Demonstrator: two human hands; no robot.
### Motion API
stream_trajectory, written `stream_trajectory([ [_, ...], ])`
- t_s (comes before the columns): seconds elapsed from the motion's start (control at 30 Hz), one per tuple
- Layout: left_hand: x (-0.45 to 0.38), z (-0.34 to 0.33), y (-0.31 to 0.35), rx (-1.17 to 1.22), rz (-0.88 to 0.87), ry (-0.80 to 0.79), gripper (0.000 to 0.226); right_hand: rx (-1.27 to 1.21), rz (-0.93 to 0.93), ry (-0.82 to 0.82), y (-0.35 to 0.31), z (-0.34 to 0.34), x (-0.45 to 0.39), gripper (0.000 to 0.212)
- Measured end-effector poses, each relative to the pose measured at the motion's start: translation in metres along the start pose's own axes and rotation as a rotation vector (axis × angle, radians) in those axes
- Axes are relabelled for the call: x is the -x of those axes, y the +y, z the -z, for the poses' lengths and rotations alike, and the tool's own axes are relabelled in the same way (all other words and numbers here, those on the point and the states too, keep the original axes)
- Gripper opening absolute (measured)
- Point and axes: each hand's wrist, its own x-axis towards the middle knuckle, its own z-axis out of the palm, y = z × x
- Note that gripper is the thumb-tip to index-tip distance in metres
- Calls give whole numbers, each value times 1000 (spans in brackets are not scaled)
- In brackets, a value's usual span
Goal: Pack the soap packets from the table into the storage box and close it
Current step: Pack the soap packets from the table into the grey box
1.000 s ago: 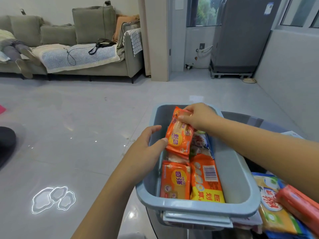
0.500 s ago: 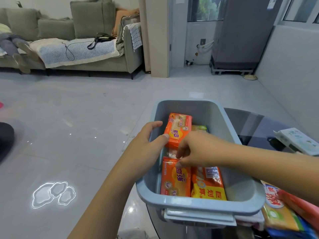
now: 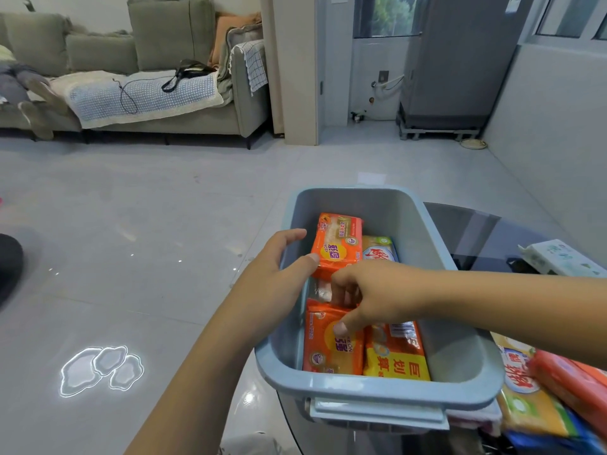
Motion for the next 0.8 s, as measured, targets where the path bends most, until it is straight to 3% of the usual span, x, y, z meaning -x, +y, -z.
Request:
stream_trajectory([
  [0.2, -1, 0, -2, 0, 10, -1, 39, -136, -48, -51, -4, -6, -2, 36],
  [0.33, 0, 1, -1, -11, 16, -3, 39, -470, -100, 39, -1, -4, -6, 17],
  [0.43, 1, 1, 0, -25, 20, -8, 40, -666, -177, -13, 0, 2, -8, 2],
  [0.6, 1, 0, 0, -29, 11, 2, 40, -576, -201, -122, 2, 2, -13, 6],
  [0.8, 1, 0, 1, -41, 0, 3, 40, -287, -190, -254, -11, 9, -17, 34],
])
